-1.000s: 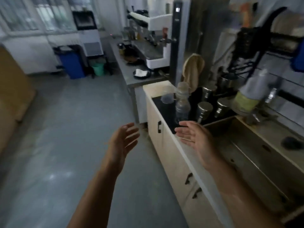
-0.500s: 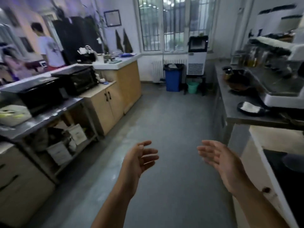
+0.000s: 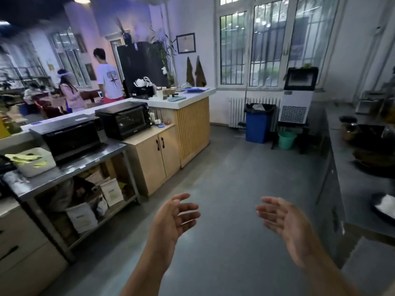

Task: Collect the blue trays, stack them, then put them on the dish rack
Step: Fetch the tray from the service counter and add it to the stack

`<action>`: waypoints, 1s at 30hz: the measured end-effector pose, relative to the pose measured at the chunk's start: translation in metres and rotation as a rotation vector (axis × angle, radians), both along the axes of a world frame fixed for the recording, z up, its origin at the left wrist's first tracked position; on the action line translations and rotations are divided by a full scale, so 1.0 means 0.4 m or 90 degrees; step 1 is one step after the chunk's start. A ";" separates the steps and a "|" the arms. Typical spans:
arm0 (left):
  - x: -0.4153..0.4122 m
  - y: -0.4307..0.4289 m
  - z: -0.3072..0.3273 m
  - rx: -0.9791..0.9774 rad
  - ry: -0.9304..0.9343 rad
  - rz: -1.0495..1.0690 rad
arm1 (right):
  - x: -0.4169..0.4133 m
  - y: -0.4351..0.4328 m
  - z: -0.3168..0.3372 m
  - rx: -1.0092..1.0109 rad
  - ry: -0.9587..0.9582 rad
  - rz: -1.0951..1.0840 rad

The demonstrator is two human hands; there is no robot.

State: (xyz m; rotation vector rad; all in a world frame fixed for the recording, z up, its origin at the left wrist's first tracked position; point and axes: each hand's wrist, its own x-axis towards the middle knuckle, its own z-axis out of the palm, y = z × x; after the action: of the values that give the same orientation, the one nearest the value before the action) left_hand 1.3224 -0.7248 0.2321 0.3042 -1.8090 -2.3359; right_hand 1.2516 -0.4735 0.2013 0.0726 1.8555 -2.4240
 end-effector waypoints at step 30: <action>-1.694 -0.246 -0.034 0.001 -0.015 0.087 | -1.671 -0.215 0.013 0.069 0.030 0.022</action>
State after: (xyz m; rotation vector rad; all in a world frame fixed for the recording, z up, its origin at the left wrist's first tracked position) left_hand 0.6450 -0.8233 0.2187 0.4423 -1.7383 -2.2500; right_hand 0.5833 -0.5595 0.2066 -0.0089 1.9899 -2.3210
